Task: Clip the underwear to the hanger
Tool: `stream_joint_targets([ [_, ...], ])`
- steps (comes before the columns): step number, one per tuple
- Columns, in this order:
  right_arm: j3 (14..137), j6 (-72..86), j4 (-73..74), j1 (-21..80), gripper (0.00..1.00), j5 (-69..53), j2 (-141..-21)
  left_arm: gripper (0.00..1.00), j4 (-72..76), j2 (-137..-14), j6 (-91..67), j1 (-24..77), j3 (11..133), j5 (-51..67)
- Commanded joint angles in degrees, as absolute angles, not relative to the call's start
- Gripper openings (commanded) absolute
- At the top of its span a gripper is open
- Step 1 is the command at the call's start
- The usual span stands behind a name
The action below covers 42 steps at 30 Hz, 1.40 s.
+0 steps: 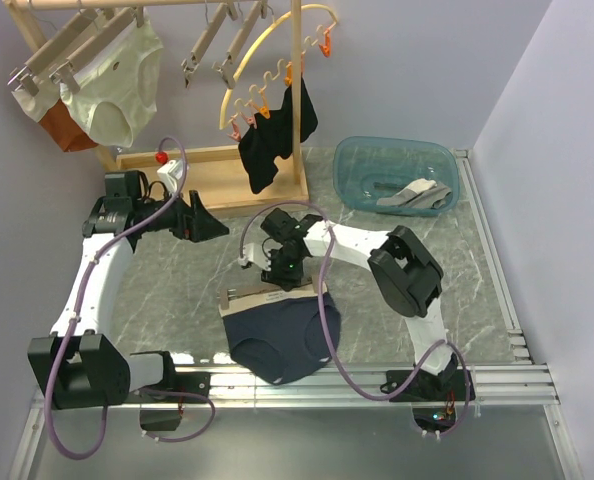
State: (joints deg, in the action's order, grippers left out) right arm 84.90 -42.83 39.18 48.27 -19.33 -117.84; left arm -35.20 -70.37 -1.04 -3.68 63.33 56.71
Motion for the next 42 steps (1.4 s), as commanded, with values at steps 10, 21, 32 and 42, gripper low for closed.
stream_joint_targets([
  [10,83.06,-45.09,35.78,49.04,0.0,-17.31,-110.93,0.98,-33.83,-69.43,-2.03,-7.29,61.26,55.2],
  [21,76.04,-49.21,25.95,51.68,0.0,-10.11,-95.9,0.95,-41.3,-71.54,12.38,-7.21,63.45,52.46],
  [32,66.71,-57.48,14.43,55.46,0.0,-1.94,-85.44,0.8,-70.66,-82.7,39.81,-3.26,75.67,62.05],
  [42,65.92,-59.77,11.08,58.36,0.0,3.16,-82.36,0.72,-59.15,-77.78,28.65,4.65,68.82,56.43],
])
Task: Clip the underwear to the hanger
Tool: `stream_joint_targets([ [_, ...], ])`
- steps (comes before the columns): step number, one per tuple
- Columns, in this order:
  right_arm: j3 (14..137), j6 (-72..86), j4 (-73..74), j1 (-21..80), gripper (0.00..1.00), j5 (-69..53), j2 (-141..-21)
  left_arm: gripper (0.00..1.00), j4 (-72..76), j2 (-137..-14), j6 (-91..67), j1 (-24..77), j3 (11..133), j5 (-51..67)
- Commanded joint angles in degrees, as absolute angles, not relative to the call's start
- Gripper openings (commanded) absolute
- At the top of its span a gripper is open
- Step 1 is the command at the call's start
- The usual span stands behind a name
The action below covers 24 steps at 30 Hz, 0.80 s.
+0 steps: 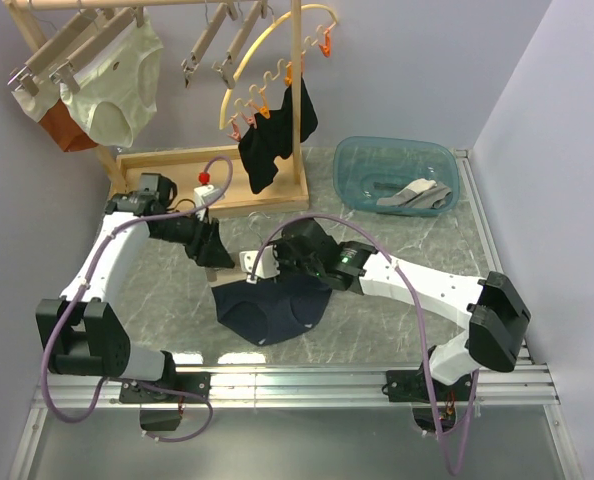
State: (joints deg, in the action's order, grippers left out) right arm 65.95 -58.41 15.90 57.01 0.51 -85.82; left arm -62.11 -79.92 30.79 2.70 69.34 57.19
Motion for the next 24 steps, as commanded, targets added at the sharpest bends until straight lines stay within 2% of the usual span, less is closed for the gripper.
stream_joint_targets([
  [1,66.0,-59.85,11.16,58.71,0.0,3.34,-82.18,0.72,-59.15,-77.87,28.48,5.09,68.64,56.16],
  [4,66.01,-60.46,11.34,59.5,0.0,4.22,-81.48,0.67,-59.15,-78.13,28.65,5.71,68.73,55.64],
  [11,65.22,-61.78,10.28,60.56,0.0,5.36,-80.42,0.44,-63.98,-80.42,33.39,6.94,70.31,56.6],
  [16,64.43,-62.31,9.41,60.47,0.0,5.8,-79.98,0.35,-65.04,-80.33,34.54,7.29,70.05,56.6],
  [18,64.6,-62.14,9.32,60.47,0.0,6.15,-80.33,0.22,-64.86,-79.81,34.19,7.47,69.96,56.6],
  [19,64.95,-61.79,9.32,60.38,0.0,7.28,-80.59,0.12,-64.52,-79.46,33.32,7.47,70.13,56.51],
  [20,65.13,-61.27,8.79,60.55,0.03,7.99,-80.86,0.07,-63.99,-79.11,32.61,7.47,70.31,56.51],
  [21,65.56,-60.65,8.96,60.56,0.24,8.87,-80.95,0.01,-63.29,-77.88,31.48,7.38,70.23,55.82],
  [23,65.74,-60.47,8.35,60.47,0.56,10.01,-80.69,0.0,-60.83,-76.12,28.05,7.21,69.96,54.59],
  [24,65.66,-60.56,8.35,60.29,0.82,10.45,-80.34,0.0,-59.6,-74.29,26.38,6.95,69.53,52.49],
])
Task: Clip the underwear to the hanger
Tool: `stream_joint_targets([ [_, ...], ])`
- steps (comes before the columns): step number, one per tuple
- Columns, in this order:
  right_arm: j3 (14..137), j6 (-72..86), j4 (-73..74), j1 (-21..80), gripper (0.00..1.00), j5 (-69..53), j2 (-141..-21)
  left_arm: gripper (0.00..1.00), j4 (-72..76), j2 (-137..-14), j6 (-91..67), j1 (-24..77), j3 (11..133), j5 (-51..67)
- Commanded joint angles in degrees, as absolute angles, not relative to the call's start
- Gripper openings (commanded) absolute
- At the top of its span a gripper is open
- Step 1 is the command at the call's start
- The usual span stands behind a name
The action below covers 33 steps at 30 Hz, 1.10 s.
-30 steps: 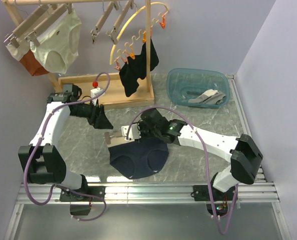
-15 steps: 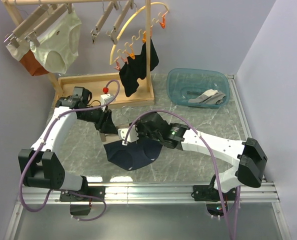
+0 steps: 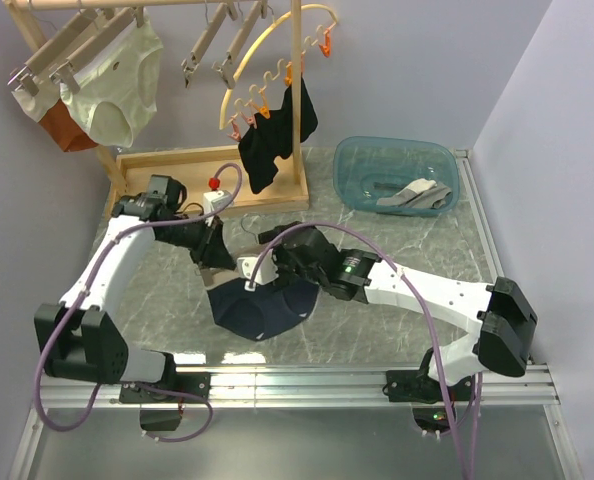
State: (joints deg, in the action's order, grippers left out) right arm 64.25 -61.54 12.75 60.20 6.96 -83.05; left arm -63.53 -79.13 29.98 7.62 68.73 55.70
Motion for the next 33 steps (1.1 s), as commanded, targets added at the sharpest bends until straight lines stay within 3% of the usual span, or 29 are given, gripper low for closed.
stream_joint_targets([
  [1,65.74,-60.64,8.78,60.21,0.87,10.46,-79.72,0.0,-58.72,-73.31,23.41,6.6,69.26,51.69],
  [3,65.92,-59.42,10.98,59.94,0.92,10.72,-78.93,0.0,-57.75,-70.77,21.63,4.05,69.08,50.8],
  [10,68.81,-53.53,16.69,56.52,0.94,10.46,-75.24,0.0,-58.09,-63.99,12.94,-2.72,73.38,41.85],
  [16,71.8,-48.61,21.35,49.4,0.96,7.48,-73.92,0.0,-62.13,-63.63,7.75,-5.18,81.9,25.86],
  [23,70.93,-47.02,23.47,46.41,0.98,6.68,-71.28,0.0,-70.13,-73.28,8.17,-12.21,99.73,19.07],
  [33,70.49,-45.09,23.91,45.18,0.98,6.33,-70.84,0.0,-66.1,-90.78,7.47,-12.66,126.63,25.13],
])
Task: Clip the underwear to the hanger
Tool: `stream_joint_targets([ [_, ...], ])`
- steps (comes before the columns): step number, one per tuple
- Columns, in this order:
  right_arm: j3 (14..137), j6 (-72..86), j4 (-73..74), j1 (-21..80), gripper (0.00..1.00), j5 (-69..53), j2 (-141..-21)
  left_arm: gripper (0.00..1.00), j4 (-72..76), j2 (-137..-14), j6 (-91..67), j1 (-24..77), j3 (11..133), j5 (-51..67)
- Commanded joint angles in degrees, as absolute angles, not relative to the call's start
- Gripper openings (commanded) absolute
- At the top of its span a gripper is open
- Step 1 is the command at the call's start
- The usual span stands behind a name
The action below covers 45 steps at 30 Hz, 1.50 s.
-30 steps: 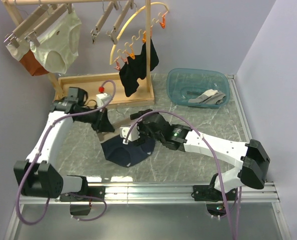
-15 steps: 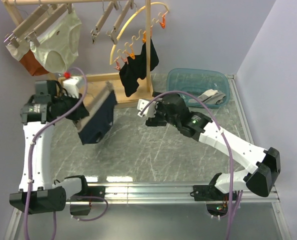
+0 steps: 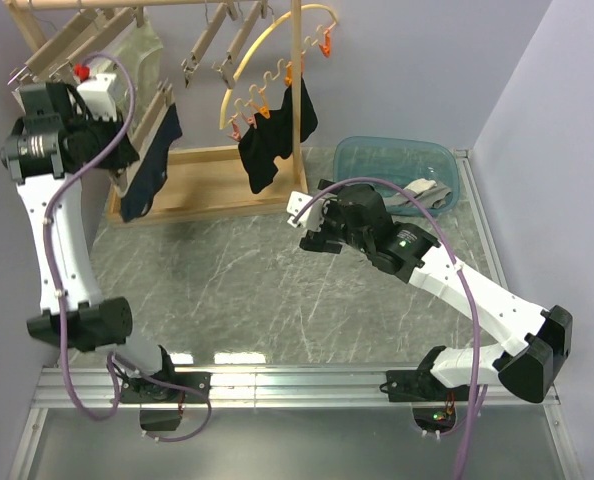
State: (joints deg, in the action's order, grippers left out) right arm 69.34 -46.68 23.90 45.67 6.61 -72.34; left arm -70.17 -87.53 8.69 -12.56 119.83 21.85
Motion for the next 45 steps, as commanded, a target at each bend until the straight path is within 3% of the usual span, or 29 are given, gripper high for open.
stream_joint_targets([
  [1,70.23,-45.09,23.91,45.18,0.98,6.42,-70.84,0.0,-65.75,-92.36,7.56,-12.66,129.09,26.09],
  [5,69.7,-44.48,24.26,45.09,0.98,6.42,-70.84,0.0,-60.31,-99.39,4.93,-12.57,138.16,28.21],
  [10,69.35,-44.21,24.43,45.09,0.98,6.68,-71.19,0.0,-44.95,-98.0,2.02,-12.66,132.9,29.71],
  [17,69.78,-43.68,24.08,45.09,0.98,6.42,-72.6,0.0,-37.46,-102.3,0.35,-12.66,136.76,29.88],
  [33,68.29,-43.59,22.94,44.47,0.98,6.59,-73.56,0.0,-29.45,-110.13,-6.24,-13.8,142.73,33.75],
  [45,68.82,-43.77,23.29,44.47,0.98,6.59,-74.0,0.0,-24.26,-103.19,-6.86,-13.8,133.42,36.3],
])
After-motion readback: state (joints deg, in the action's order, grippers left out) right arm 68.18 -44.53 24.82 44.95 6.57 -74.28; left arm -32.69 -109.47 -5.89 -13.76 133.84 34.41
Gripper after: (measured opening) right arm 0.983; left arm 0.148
